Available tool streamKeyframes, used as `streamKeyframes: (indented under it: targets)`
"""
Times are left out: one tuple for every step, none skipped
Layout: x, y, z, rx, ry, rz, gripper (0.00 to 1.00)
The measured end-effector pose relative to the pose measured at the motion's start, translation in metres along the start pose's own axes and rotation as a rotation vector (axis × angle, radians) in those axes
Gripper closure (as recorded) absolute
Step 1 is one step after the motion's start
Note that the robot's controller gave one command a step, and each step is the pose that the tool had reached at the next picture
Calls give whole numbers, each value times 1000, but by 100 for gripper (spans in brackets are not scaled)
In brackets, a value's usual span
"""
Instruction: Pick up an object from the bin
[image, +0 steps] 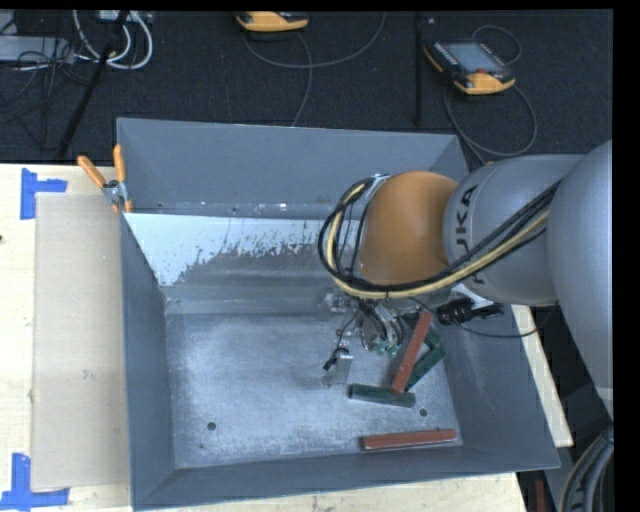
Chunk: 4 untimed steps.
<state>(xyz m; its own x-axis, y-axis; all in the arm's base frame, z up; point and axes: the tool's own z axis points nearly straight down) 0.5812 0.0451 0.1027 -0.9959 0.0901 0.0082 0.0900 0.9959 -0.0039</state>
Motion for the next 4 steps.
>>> streamKeyframes:
  targets:
    - [9, -67, 5, 0, -4, 6, 0]
    - [50, -100, 34, -3, -6, -201, 0]
    - [50, -100, 34, -4, -7, -198, 100]
    - [86, -77, 30, -4, -12, -207, 100]
